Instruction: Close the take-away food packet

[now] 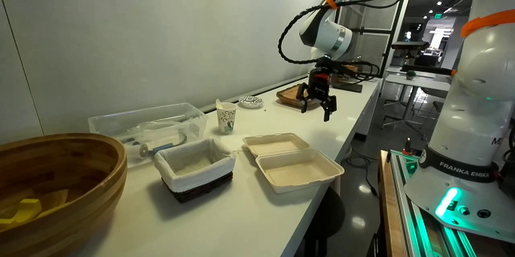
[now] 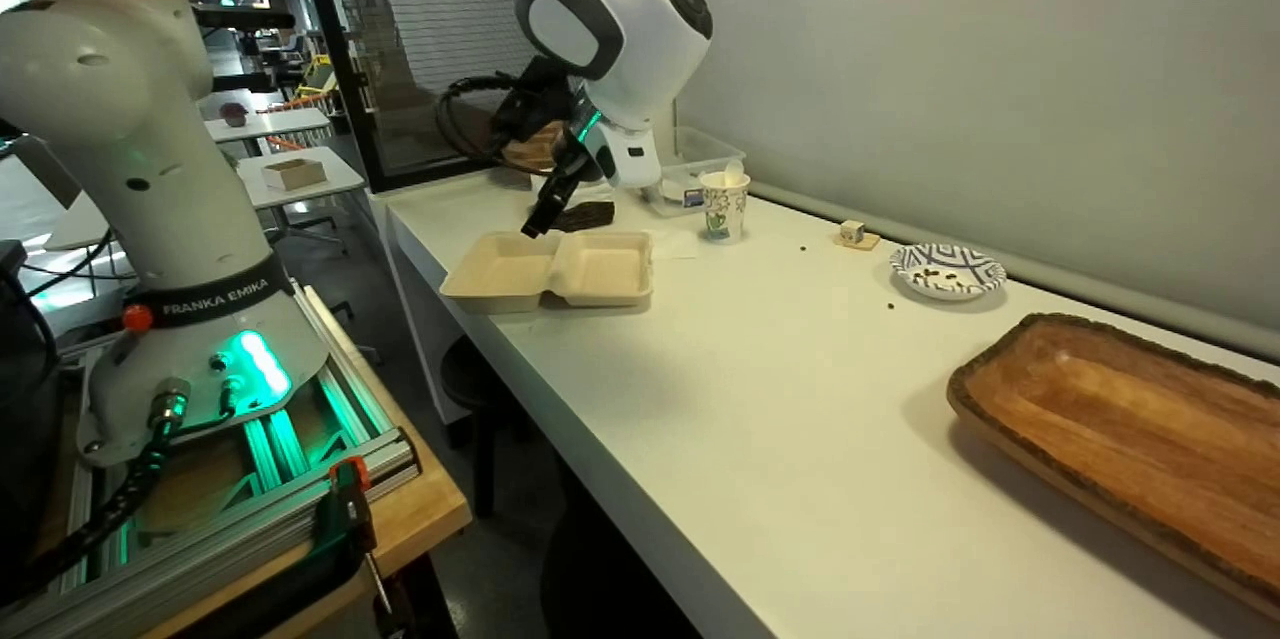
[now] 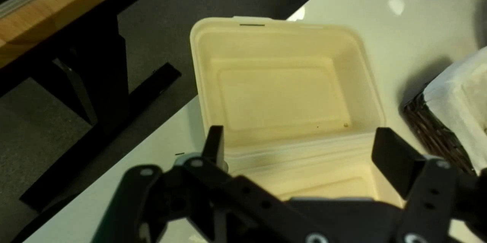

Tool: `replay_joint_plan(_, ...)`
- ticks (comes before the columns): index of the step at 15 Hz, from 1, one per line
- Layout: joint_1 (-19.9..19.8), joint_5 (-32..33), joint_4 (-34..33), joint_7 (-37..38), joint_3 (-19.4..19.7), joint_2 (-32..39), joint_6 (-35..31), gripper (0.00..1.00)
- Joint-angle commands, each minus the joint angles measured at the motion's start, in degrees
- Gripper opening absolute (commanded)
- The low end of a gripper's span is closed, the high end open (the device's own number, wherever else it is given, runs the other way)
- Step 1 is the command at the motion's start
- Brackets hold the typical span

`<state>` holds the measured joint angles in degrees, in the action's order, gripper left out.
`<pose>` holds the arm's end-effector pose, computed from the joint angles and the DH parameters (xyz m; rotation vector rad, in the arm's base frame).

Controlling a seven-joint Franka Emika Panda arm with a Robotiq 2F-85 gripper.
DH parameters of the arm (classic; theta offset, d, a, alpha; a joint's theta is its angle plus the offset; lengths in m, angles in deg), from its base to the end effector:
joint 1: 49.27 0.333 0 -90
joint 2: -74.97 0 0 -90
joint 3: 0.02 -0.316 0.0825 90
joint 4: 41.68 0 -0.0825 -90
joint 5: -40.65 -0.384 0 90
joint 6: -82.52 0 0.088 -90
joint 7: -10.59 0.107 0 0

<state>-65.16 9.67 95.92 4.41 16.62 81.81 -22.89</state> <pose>0.3755 -0.1935 0.2413 -2.2677 0.9592 0.6163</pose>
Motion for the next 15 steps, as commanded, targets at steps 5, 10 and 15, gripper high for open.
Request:
replay_joint_plan(5, -6.2, 3.7, -17.5, -9.8, -0.5, 17.9, 15.0, 1.0)
replay_joint_plan(10, -8.3, 1.4, -25.8, -11.1, -3.9, 28.7, 15.7, 1.0)
replay_joint_plan(15, -8.4, 1.0, -26.4, -10.0, -4.6, 29.4, 14.7, 1.0)
